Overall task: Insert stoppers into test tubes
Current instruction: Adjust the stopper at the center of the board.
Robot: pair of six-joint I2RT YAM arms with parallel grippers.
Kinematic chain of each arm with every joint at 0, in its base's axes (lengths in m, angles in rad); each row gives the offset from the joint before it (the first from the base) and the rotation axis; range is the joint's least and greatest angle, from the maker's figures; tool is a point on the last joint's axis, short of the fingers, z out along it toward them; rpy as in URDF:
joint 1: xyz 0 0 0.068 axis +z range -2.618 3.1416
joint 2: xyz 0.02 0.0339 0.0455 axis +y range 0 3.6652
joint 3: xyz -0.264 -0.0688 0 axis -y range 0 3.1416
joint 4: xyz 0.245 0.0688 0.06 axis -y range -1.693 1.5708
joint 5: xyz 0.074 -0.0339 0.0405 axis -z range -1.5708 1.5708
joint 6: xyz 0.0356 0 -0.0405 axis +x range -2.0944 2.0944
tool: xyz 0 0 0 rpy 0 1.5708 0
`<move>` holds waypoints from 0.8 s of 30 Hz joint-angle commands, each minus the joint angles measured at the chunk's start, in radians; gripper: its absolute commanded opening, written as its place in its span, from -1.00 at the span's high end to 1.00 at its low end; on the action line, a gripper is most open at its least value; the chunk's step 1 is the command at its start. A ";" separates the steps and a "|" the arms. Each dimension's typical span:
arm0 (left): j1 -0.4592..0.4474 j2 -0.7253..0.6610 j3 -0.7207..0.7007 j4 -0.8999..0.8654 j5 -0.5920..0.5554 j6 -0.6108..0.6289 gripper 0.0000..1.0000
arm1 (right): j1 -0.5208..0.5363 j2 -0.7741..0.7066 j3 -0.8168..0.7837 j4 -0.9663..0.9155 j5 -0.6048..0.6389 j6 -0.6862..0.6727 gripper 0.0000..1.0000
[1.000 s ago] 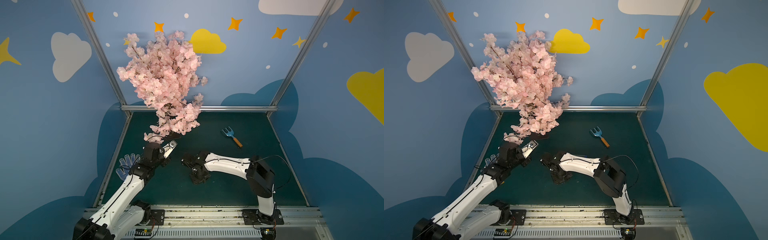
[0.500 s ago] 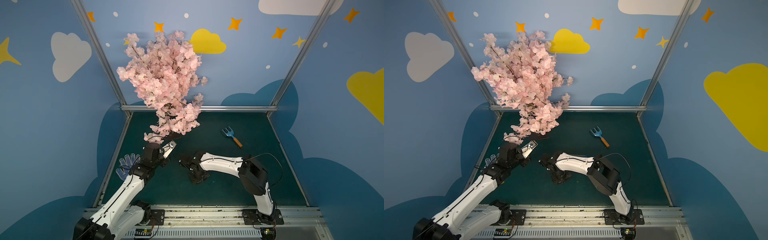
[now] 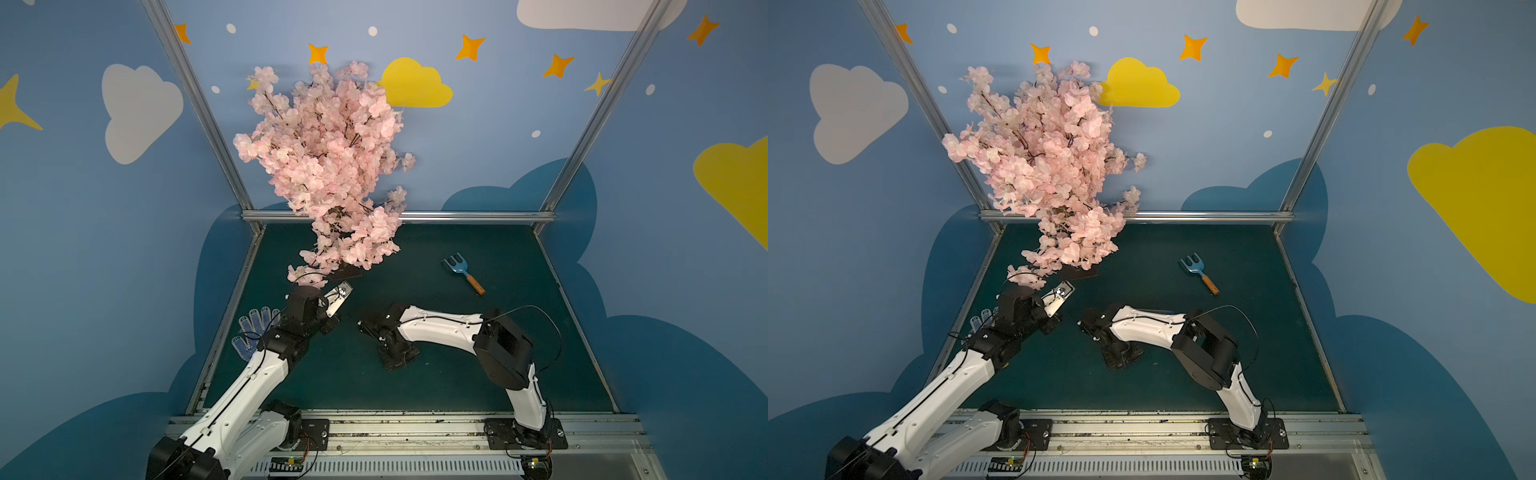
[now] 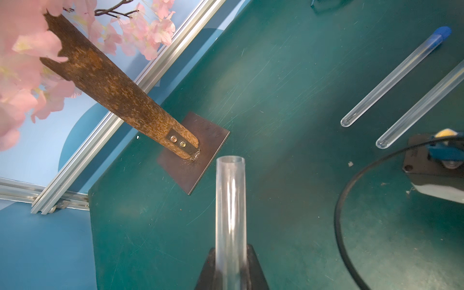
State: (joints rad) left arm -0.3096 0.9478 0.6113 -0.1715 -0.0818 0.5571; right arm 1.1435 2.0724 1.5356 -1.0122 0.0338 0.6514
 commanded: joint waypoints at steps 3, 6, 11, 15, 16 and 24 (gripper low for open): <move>0.004 -0.014 -0.010 0.007 0.007 0.010 0.95 | 0.002 0.027 0.031 -0.024 0.013 0.014 0.40; 0.003 -0.014 -0.011 0.007 0.008 0.010 0.95 | 0.002 0.029 0.032 -0.028 0.023 0.016 0.42; 0.003 -0.014 -0.010 0.007 0.010 0.012 0.95 | 0.002 0.028 0.036 -0.032 0.028 0.014 0.45; 0.004 -0.014 -0.012 0.009 0.011 0.015 0.95 | 0.002 0.008 0.019 -0.009 0.013 0.001 0.51; 0.003 -0.014 -0.012 0.010 0.011 0.014 0.95 | -0.001 0.005 0.014 -0.002 0.006 -0.002 0.52; 0.004 -0.016 -0.012 0.009 0.017 0.018 0.95 | -0.021 -0.013 -0.024 0.040 -0.047 -0.040 0.66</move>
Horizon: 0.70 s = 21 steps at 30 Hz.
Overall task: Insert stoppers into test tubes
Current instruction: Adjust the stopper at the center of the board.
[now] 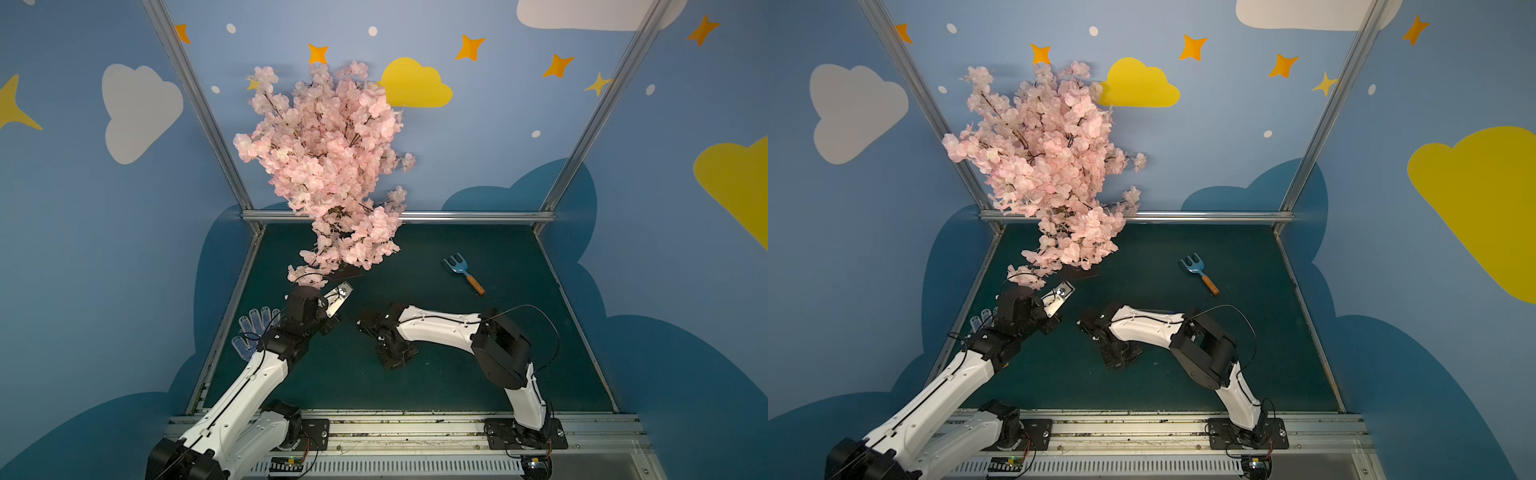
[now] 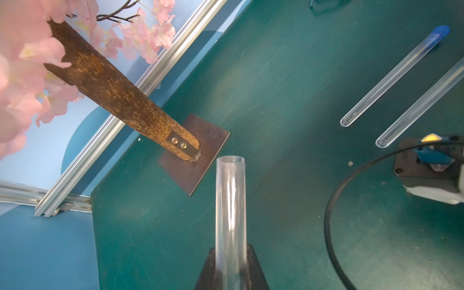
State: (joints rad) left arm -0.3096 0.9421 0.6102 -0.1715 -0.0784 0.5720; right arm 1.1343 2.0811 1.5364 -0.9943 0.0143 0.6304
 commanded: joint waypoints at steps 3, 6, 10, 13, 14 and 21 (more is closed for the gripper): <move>0.003 -0.009 -0.012 0.009 0.015 0.005 0.95 | -0.024 -0.038 -0.045 0.040 -0.053 -0.029 0.68; 0.003 -0.008 -0.011 0.009 0.018 0.004 0.95 | -0.044 -0.057 -0.078 0.074 -0.094 -0.035 0.69; 0.003 -0.006 -0.010 0.008 0.020 0.006 0.95 | -0.085 -0.093 -0.149 0.155 -0.200 -0.040 0.69; 0.003 -0.008 -0.010 0.010 0.022 0.006 0.95 | -0.124 -0.125 -0.207 0.217 -0.279 -0.037 0.67; 0.003 -0.007 -0.011 0.010 0.022 0.006 0.95 | -0.137 -0.136 -0.225 0.234 -0.300 -0.035 0.67; 0.004 -0.002 -0.010 0.013 0.022 0.009 0.95 | -0.181 -0.162 -0.255 0.222 -0.305 -0.055 0.59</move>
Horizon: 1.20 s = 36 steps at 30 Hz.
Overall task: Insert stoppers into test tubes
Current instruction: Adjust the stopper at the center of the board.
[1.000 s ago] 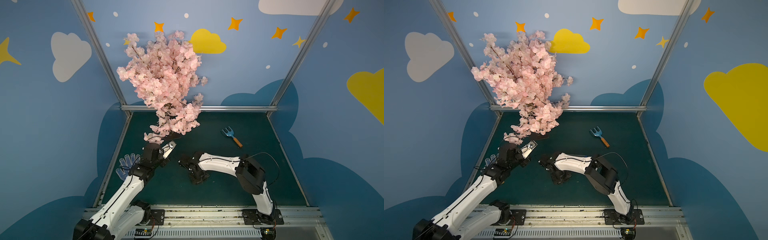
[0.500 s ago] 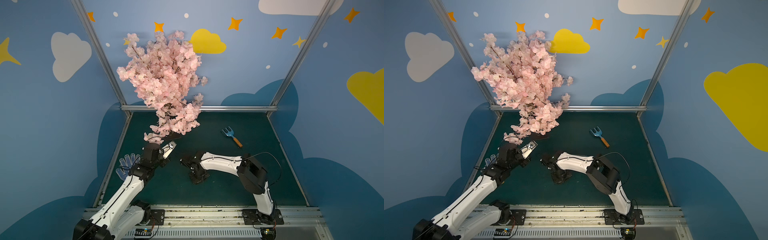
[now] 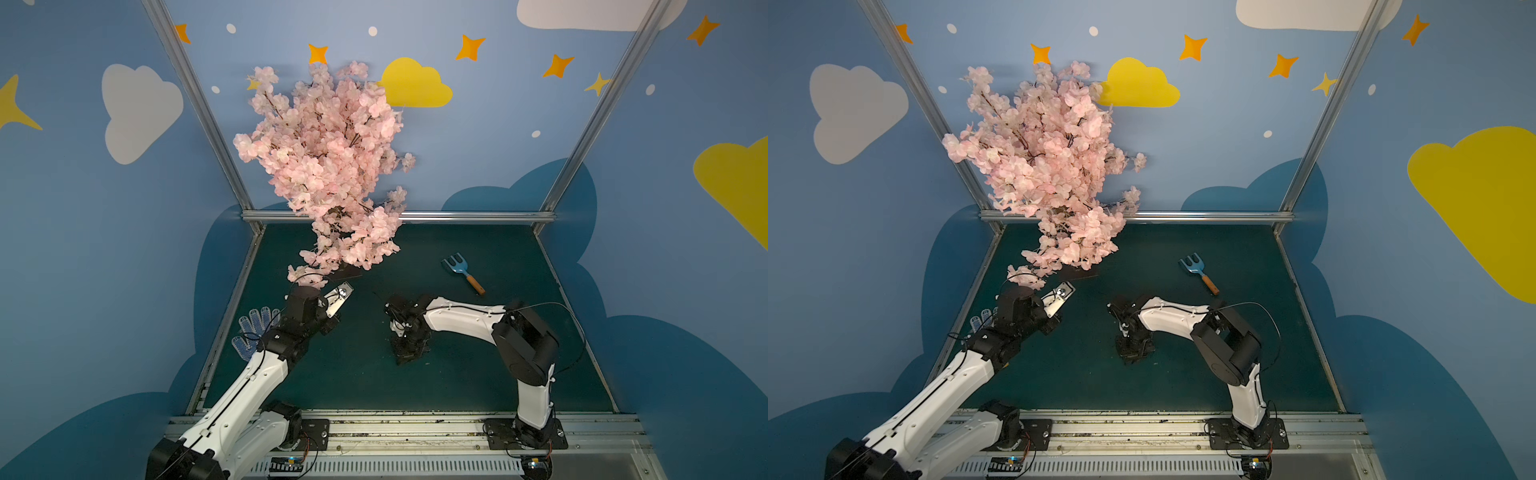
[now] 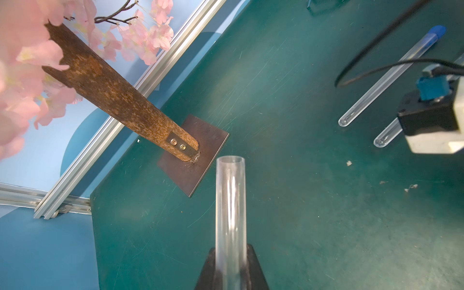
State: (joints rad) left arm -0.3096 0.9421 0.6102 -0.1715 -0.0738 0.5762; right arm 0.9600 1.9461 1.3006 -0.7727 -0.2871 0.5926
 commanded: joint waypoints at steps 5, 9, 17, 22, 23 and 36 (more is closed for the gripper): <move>0.003 0.001 -0.011 0.015 0.016 0.005 0.95 | -0.011 -0.036 -0.010 -0.055 0.060 -0.035 0.52; 0.004 0.006 -0.010 0.017 0.018 0.005 0.95 | -0.013 -0.045 -0.004 -0.098 0.109 -0.043 0.48; 0.004 0.007 -0.009 0.018 0.016 0.007 0.95 | 0.006 -0.031 0.041 -0.194 0.242 -0.060 0.36; 0.003 0.006 -0.011 0.017 0.014 0.008 0.95 | 0.032 -0.019 0.078 -0.234 0.296 -0.065 0.33; 0.003 0.006 -0.011 0.017 0.014 0.008 0.95 | 0.038 -0.018 0.083 -0.238 0.301 -0.065 0.32; 0.003 -0.008 -0.014 0.013 -0.018 0.012 0.95 | 0.092 -0.018 0.113 -0.226 0.384 0.093 0.33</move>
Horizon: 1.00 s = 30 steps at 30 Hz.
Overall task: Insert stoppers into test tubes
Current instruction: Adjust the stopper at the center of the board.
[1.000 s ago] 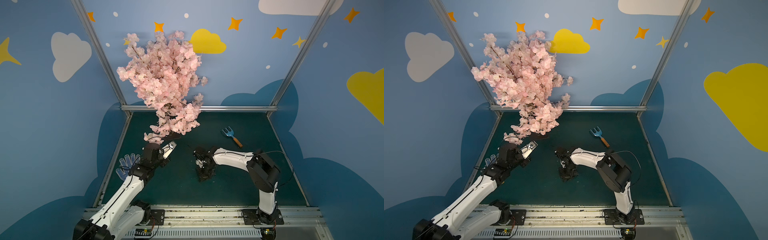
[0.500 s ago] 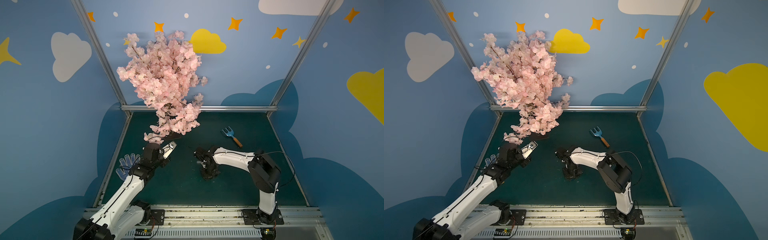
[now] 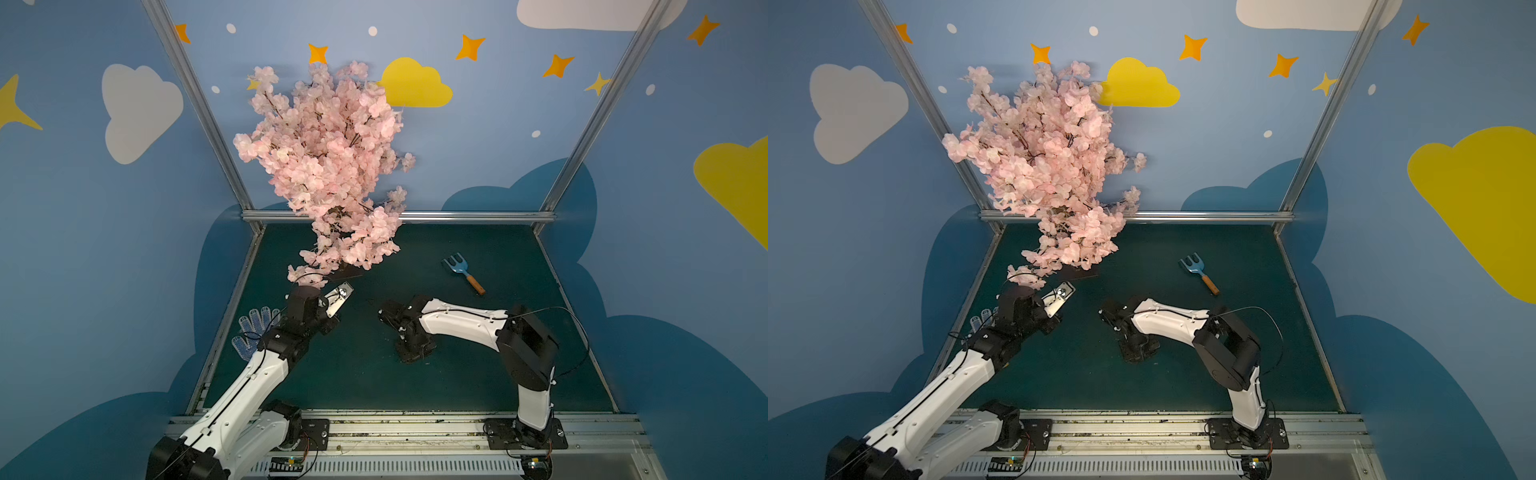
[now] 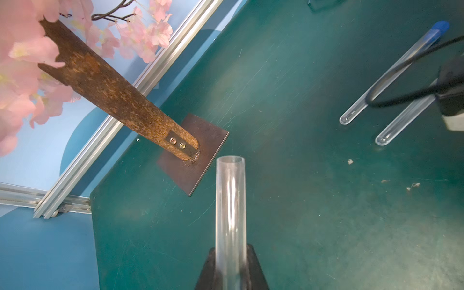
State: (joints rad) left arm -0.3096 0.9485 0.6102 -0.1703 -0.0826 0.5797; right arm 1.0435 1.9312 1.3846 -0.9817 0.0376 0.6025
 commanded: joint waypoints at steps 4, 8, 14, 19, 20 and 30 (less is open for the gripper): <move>0.003 -0.017 -0.014 0.015 -0.017 0.012 0.95 | 0.018 -0.005 0.030 -0.012 0.107 0.202 0.33; 0.004 -0.022 -0.016 0.018 -0.026 0.015 0.95 | 0.018 -0.040 -0.007 0.032 0.104 0.301 0.30; 0.003 -0.029 -0.019 0.018 -0.009 0.016 0.95 | -0.006 -0.164 -0.087 0.120 0.109 0.227 0.31; 0.003 -0.023 -0.012 -0.001 0.027 0.016 0.95 | -0.087 -0.360 -0.235 0.204 0.091 0.147 0.38; 0.003 -0.021 -0.013 -0.001 0.033 0.015 0.95 | -0.100 -0.389 -0.260 0.215 0.080 0.163 0.39; 0.000 -0.041 -0.033 0.040 0.111 0.007 0.95 | -0.092 -0.331 -0.265 0.226 -0.051 0.898 0.16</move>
State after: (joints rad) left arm -0.3096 0.9222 0.5827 -0.1566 -0.0196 0.5949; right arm 0.9279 1.5608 1.0912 -0.7704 0.0341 1.2514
